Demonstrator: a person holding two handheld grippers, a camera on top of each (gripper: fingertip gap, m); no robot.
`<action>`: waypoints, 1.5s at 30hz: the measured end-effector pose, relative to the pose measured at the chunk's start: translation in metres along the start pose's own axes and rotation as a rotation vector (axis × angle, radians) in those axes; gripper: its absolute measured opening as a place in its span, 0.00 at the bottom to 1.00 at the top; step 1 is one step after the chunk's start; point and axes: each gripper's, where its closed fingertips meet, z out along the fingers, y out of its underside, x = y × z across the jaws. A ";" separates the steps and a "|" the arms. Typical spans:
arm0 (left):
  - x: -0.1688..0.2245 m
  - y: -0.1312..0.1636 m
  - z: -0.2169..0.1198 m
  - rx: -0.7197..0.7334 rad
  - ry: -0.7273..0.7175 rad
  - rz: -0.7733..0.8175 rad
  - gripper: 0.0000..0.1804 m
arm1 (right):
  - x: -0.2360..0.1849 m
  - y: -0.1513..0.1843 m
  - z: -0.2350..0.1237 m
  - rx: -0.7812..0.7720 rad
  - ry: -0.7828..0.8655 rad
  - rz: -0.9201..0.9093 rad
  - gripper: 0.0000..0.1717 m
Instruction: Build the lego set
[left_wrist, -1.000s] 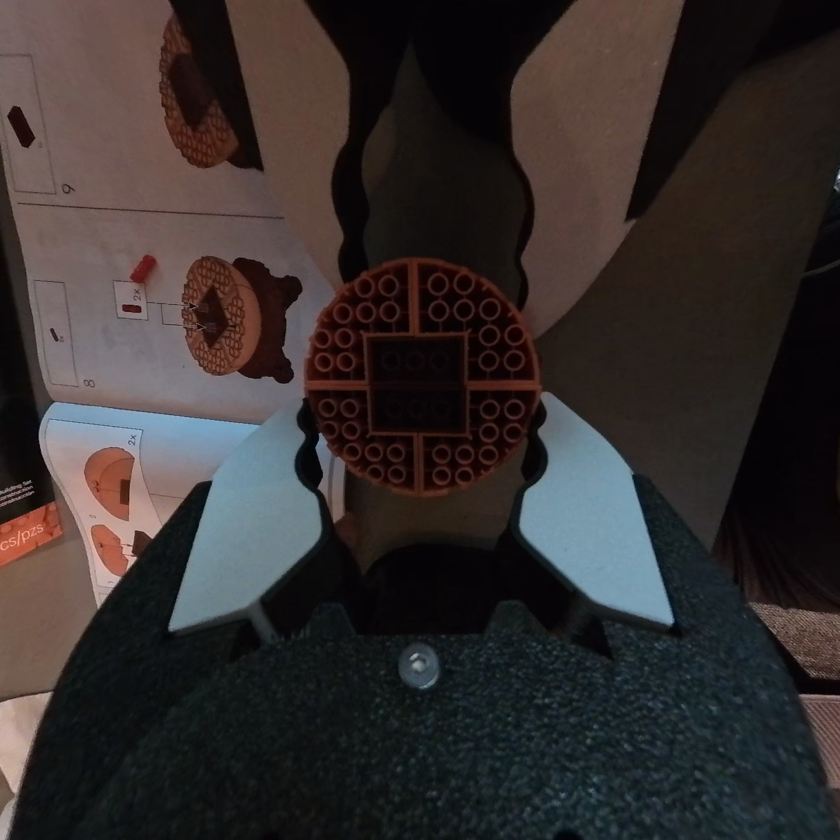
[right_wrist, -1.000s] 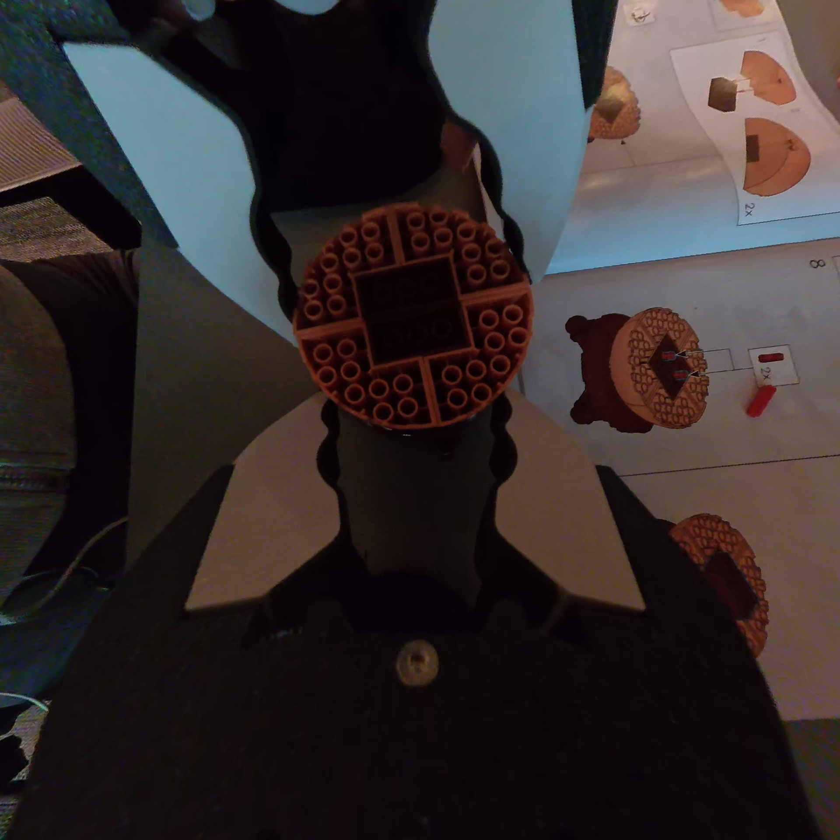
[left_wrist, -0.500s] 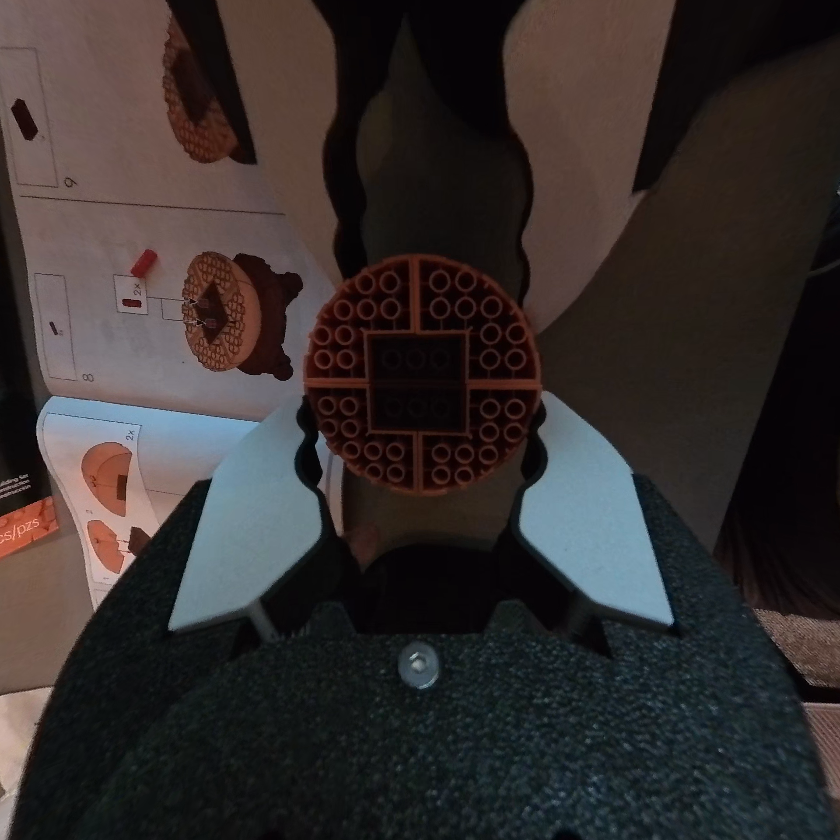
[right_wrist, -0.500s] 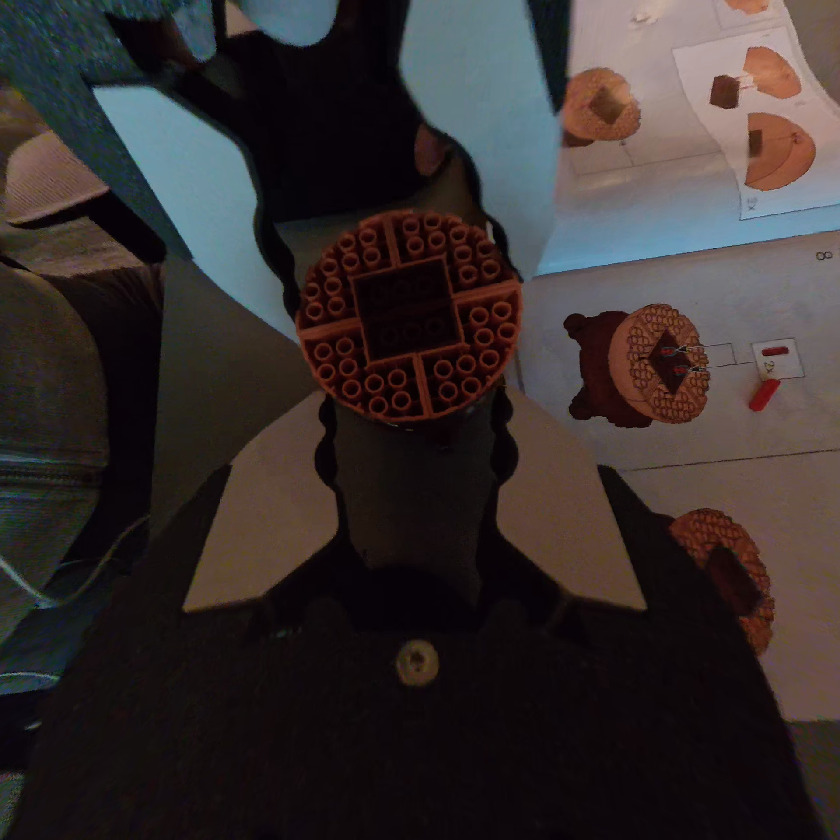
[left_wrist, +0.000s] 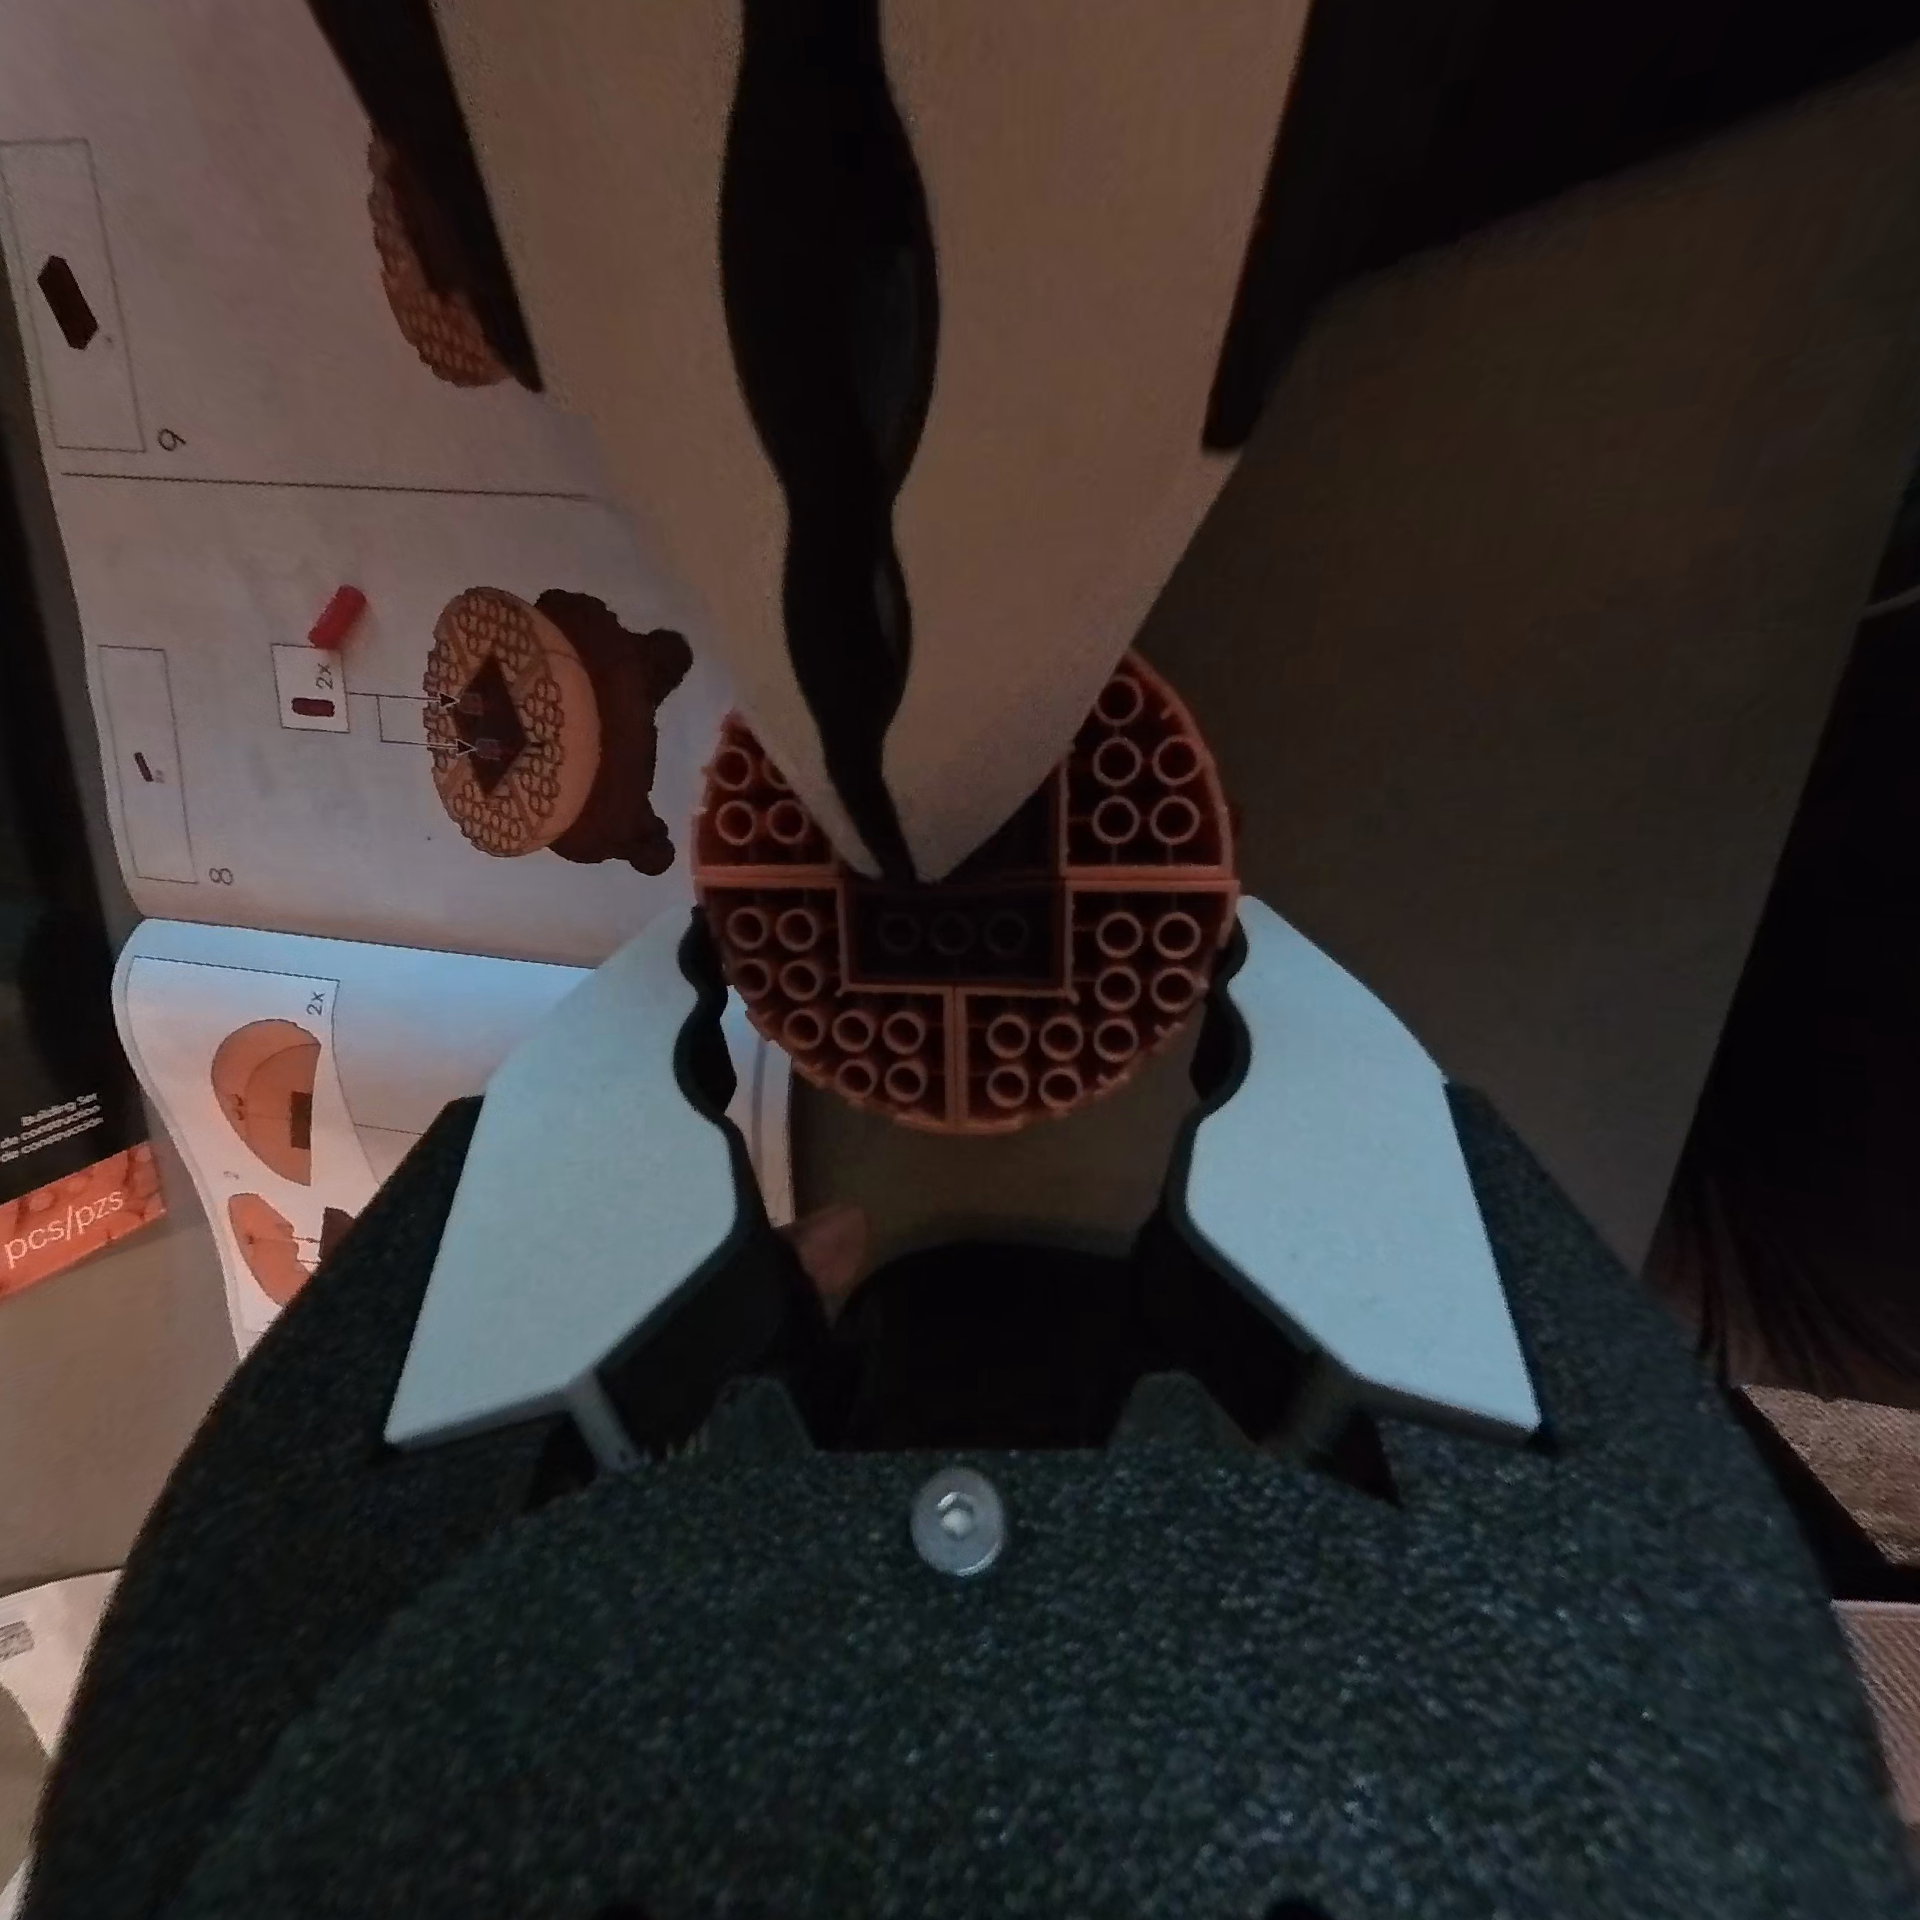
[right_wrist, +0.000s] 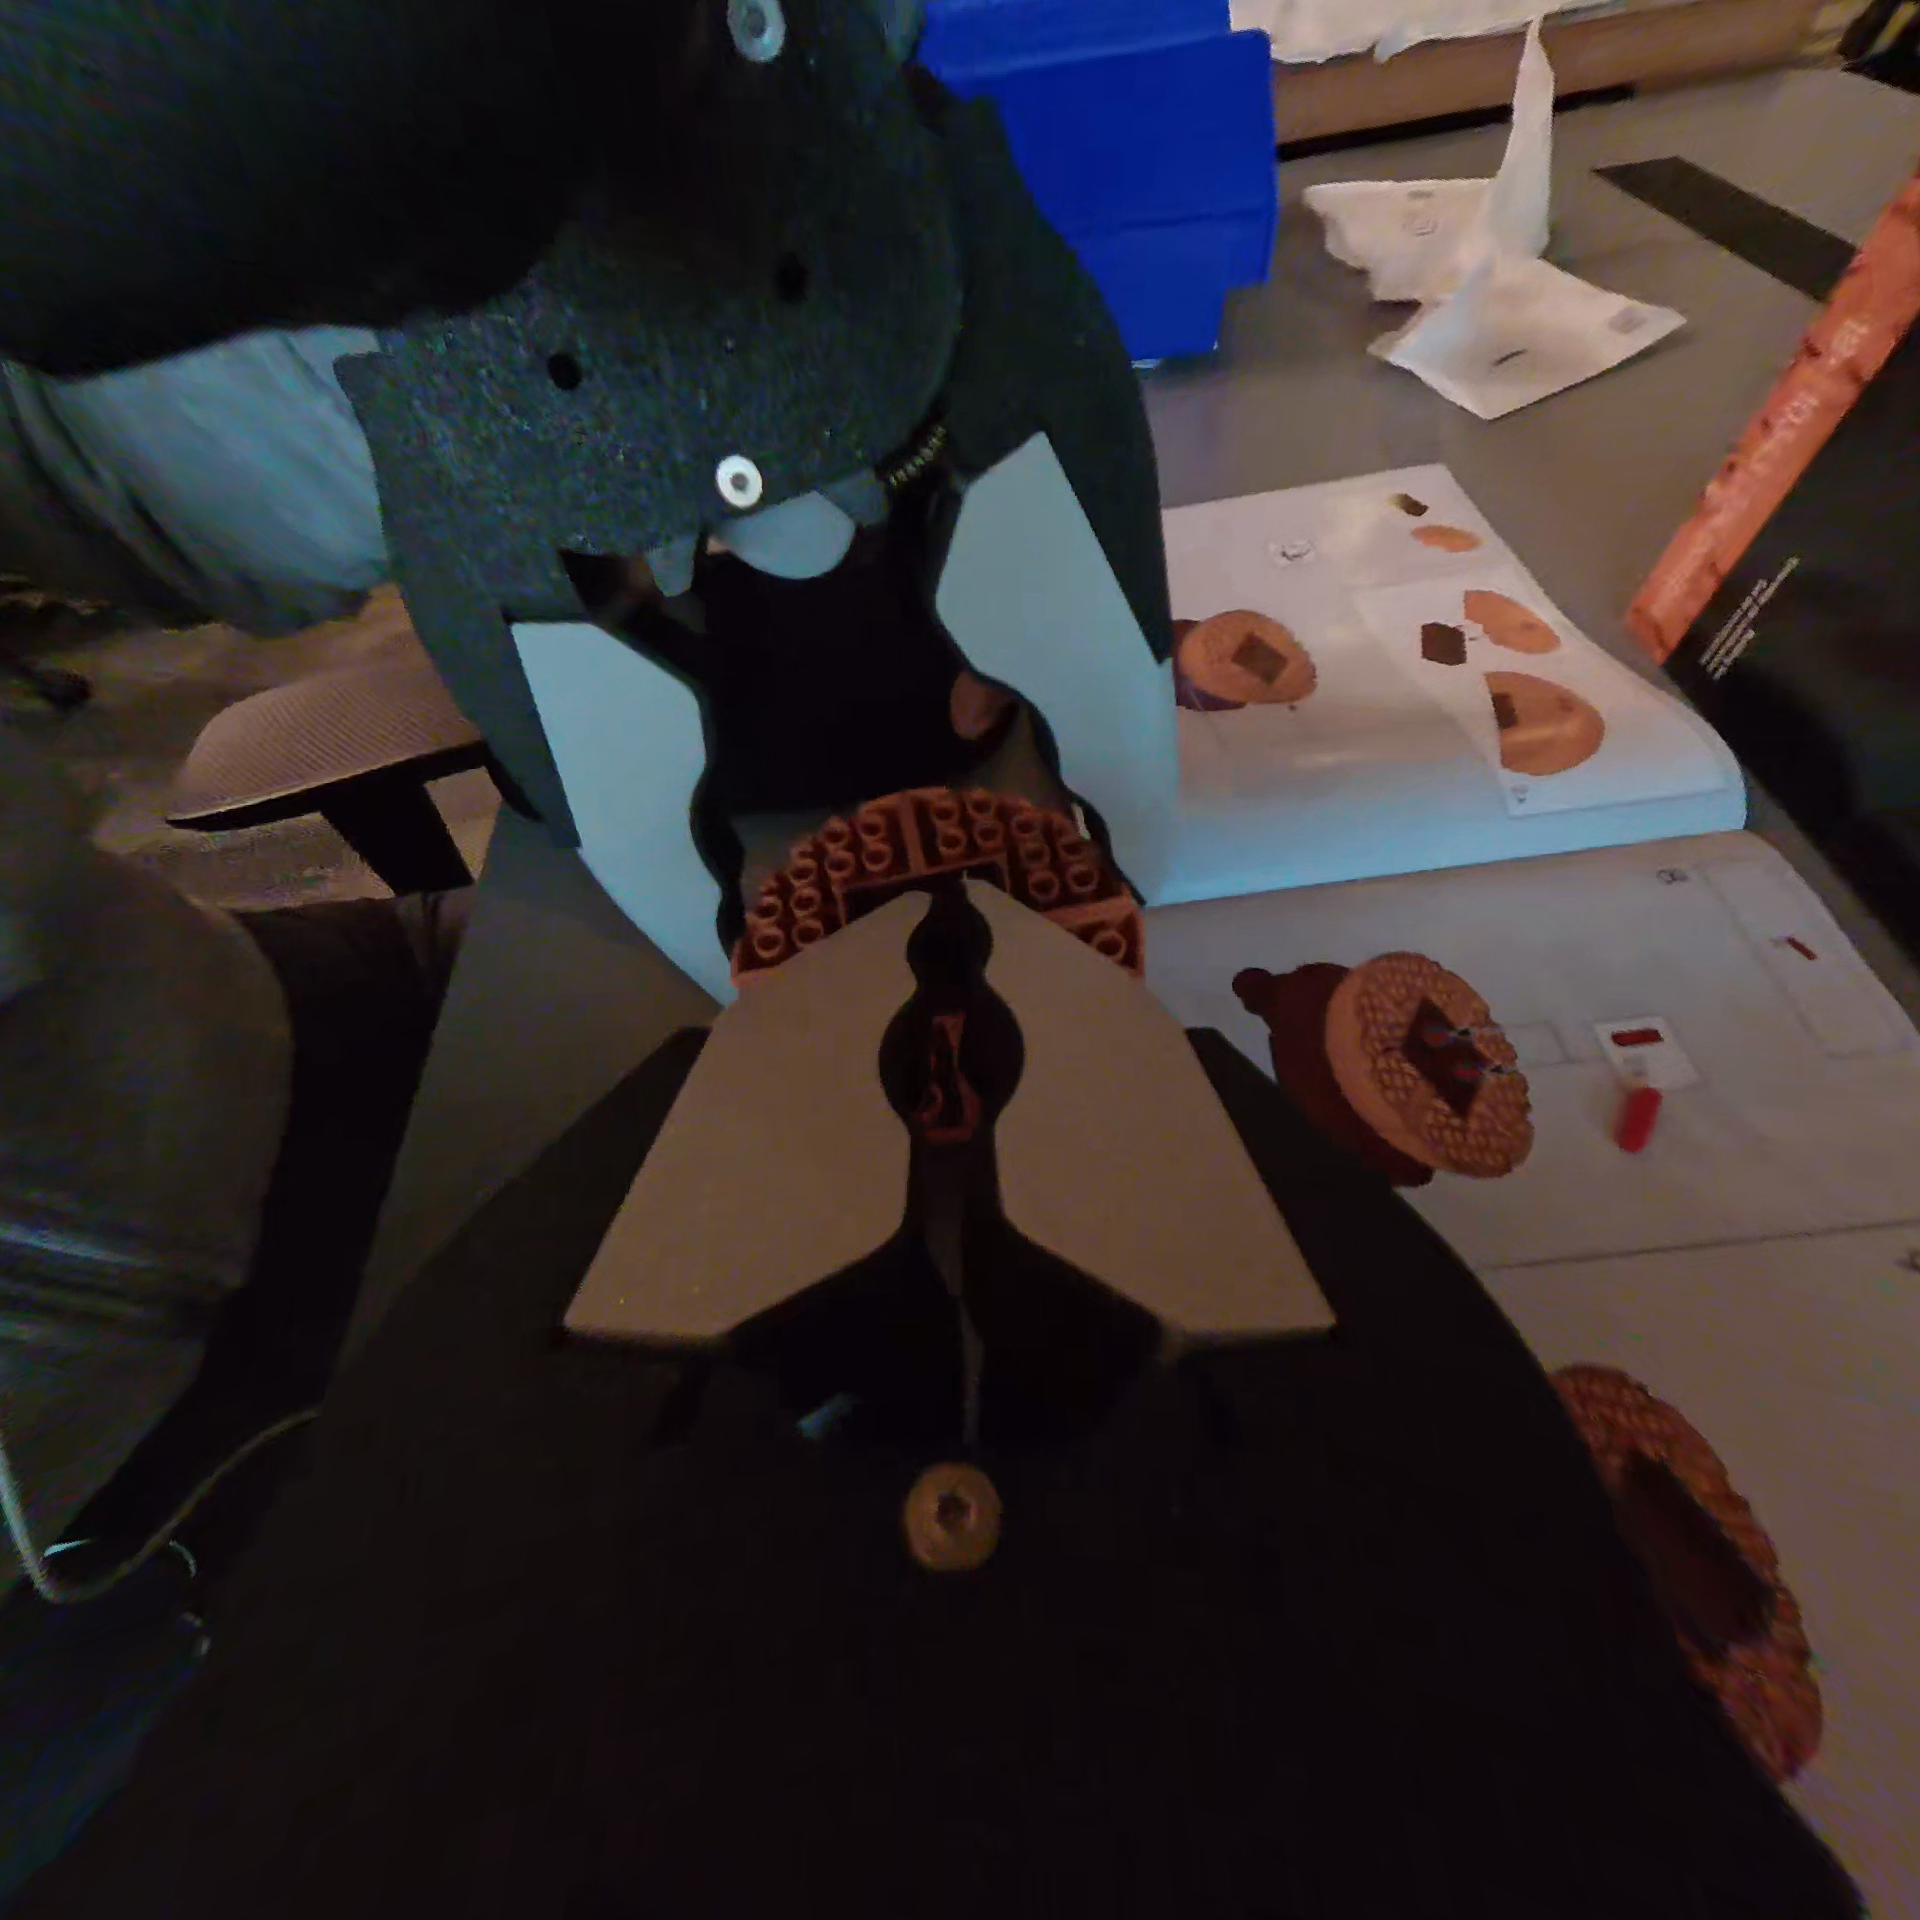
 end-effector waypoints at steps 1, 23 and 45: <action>0.000 0.000 0.000 0.003 0.002 -0.001 0.49 | 0.000 0.000 0.002 -0.009 -0.002 -0.009 0.00; 0.000 -0.001 0.002 0.018 0.009 0.031 0.49 | 0.001 0.012 0.010 -0.126 0.090 -0.117 0.00; -0.001 -0.002 0.003 0.030 -0.025 0.060 0.49 | -0.004 0.011 0.010 -0.132 0.010 -0.122 0.00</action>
